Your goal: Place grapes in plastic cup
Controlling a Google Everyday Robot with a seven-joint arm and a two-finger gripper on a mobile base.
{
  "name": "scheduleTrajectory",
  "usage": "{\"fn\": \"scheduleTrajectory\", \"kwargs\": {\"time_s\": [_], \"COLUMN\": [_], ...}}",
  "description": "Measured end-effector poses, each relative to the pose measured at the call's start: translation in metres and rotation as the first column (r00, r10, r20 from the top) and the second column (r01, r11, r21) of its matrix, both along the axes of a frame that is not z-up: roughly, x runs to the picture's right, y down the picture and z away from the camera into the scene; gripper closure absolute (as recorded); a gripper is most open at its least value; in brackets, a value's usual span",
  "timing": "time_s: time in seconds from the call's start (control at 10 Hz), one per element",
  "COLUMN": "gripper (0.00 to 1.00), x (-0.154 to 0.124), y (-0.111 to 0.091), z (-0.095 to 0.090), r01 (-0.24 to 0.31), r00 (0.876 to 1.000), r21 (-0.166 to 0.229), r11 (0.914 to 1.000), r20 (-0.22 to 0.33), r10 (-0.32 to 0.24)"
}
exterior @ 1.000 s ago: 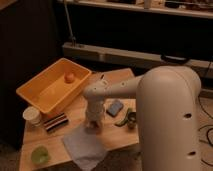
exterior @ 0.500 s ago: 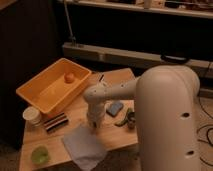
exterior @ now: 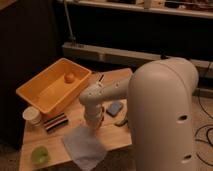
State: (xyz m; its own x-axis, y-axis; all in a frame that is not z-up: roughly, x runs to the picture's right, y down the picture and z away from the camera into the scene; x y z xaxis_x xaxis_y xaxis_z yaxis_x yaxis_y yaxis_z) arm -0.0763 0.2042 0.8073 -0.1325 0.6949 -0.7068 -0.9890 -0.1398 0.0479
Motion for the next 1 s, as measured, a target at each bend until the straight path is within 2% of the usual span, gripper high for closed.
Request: {"fn": "scheduleTrajectory", "kwargs": {"time_s": [0.2,0.4,0.7,1.0], "gripper": [1.00,1.00,1.00,1.00], "x": [-0.001,0.000,0.002,0.005], "y": [-0.003,-0.015,-0.045,-0.072], "z": [-0.003,-0.013,-0.032,-0.053], "r01": [0.002,-0.007,0.014,0.046], "r00": [1.000,1.000,1.000,0.999], "r21": [0.011,0.028,0.078,0.139], "r11": [0.9999,0.9996,0.9969,0.9892], "r20": [-0.001,0.011,0.002,-0.015], "r10": [-0.002,0.007,-0.014,-0.045]}}
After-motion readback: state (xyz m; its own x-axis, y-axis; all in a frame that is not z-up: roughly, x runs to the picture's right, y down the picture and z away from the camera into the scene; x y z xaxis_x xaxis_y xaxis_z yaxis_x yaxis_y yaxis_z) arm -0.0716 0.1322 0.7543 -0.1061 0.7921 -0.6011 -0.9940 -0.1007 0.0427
